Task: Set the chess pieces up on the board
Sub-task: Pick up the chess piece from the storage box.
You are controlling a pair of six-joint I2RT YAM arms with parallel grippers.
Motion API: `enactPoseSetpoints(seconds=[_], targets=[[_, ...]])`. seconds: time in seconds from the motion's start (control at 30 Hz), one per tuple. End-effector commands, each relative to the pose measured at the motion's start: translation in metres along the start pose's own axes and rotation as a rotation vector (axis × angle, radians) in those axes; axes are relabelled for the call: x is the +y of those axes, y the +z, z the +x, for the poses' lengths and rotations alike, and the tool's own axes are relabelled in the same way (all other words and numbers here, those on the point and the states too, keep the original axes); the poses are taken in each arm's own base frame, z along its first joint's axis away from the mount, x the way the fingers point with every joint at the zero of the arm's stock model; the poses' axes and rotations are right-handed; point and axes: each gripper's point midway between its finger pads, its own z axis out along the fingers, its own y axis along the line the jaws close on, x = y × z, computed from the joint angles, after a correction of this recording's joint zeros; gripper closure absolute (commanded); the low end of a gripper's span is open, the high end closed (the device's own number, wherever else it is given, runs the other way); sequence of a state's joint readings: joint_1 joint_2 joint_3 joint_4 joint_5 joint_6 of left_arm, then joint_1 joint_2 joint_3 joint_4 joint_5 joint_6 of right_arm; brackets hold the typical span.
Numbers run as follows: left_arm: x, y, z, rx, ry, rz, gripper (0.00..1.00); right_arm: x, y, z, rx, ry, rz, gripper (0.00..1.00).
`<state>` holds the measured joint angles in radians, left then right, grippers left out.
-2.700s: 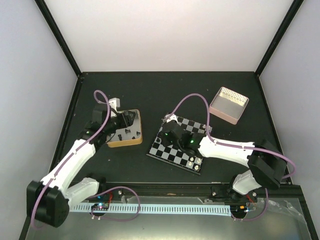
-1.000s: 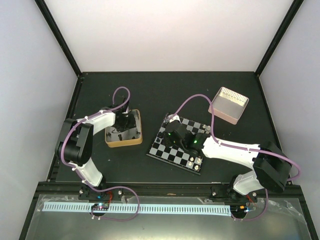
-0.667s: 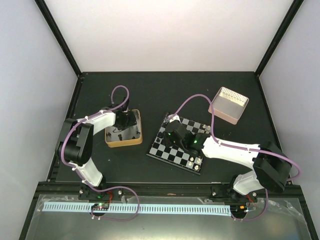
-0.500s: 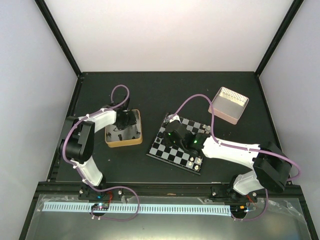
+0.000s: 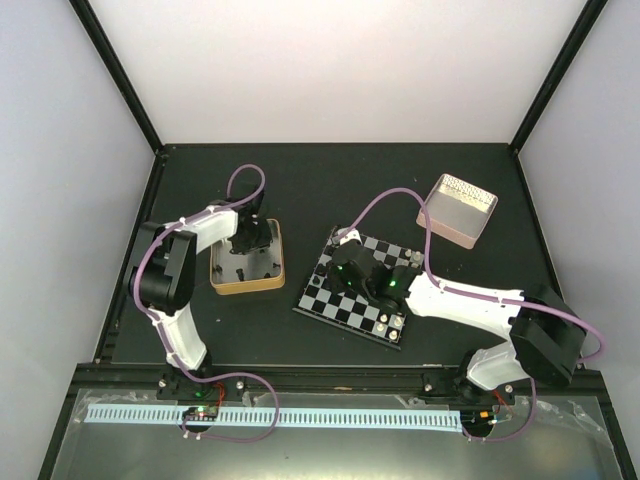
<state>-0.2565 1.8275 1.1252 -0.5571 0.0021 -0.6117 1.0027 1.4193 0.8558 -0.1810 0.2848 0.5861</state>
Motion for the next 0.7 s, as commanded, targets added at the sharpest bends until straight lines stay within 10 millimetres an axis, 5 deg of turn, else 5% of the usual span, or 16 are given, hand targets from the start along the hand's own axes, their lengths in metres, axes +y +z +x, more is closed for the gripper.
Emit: enactPoseSetpoints(seconds=[0.0,0.37,0.67], targets=[[0.013,0.003,0.000,0.021,0.067,-0.080,0.70,0.000,-0.006,-0.007,-0.019,0.022,-0.006,0.71],[0.007,-0.001,0.000,0.003,0.084,-0.036,0.85,0.002,-0.007,-0.008,-0.016,0.026,-0.015,0.72],[-0.029,-0.070,0.002,-0.115,-0.004,0.267,0.87,0.014,-0.020,-0.025,-0.090,0.081,-0.103,0.67]])
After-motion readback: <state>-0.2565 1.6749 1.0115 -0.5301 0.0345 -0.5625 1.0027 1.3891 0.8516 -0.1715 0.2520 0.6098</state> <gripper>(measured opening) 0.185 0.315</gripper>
